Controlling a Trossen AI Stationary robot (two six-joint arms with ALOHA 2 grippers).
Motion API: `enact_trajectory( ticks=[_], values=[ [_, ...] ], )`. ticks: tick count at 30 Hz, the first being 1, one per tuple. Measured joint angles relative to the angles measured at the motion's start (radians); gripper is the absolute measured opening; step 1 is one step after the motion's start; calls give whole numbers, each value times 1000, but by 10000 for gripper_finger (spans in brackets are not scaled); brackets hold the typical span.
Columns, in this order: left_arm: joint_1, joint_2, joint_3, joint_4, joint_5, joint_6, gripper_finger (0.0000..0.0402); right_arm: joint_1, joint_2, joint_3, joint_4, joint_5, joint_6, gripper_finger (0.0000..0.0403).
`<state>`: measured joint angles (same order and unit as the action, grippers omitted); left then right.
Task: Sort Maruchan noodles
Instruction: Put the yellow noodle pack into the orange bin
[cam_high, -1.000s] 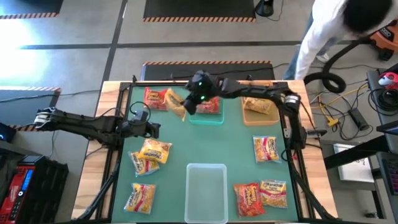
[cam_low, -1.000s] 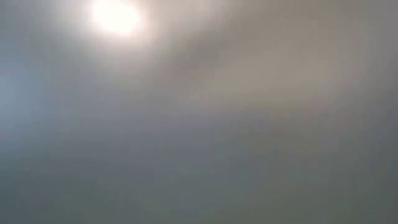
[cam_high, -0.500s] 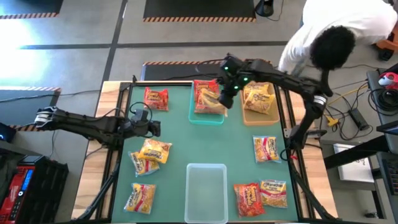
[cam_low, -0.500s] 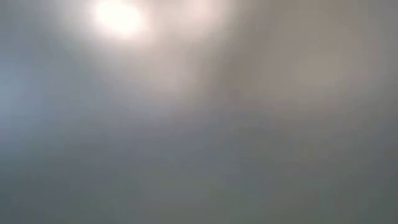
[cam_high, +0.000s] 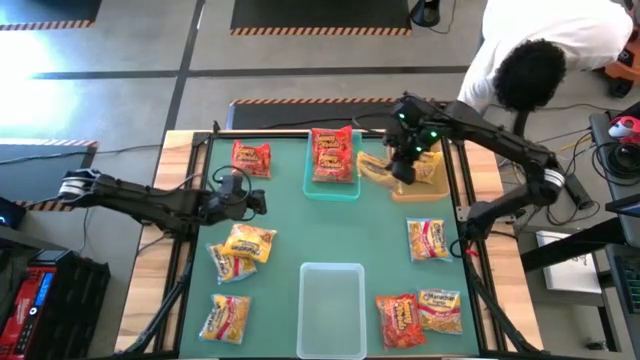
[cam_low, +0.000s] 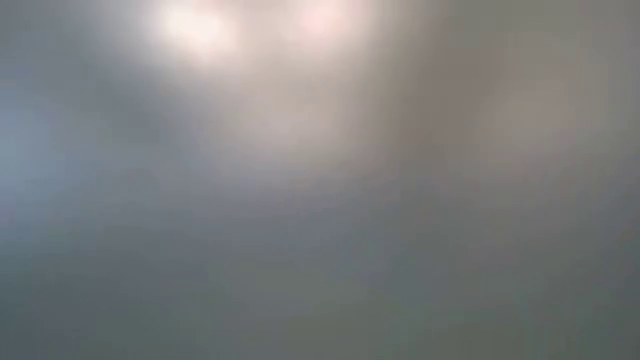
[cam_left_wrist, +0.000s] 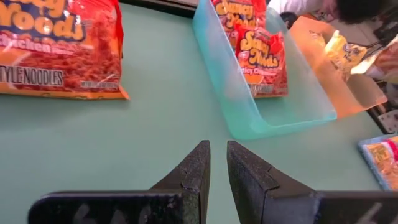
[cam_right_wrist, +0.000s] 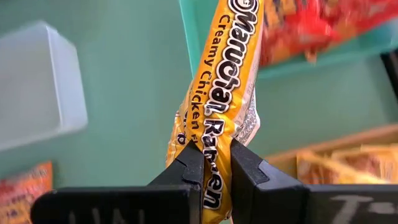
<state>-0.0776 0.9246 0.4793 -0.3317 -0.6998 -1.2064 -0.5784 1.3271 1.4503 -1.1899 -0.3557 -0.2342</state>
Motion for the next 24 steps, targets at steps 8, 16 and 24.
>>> enact_trajectory(
  ticks=[8,16,24],
  values=[
    [0,122,0,140,0,-12,38,-118,-185,-211,-3,34,-146,27],
    [0,227,0,265,2,-13,38,-230,-333,-382,-6,42,-383,27],
    [0,291,0,360,34,-13,38,-260,-341,-534,38,42,-447,29]
  ],
)
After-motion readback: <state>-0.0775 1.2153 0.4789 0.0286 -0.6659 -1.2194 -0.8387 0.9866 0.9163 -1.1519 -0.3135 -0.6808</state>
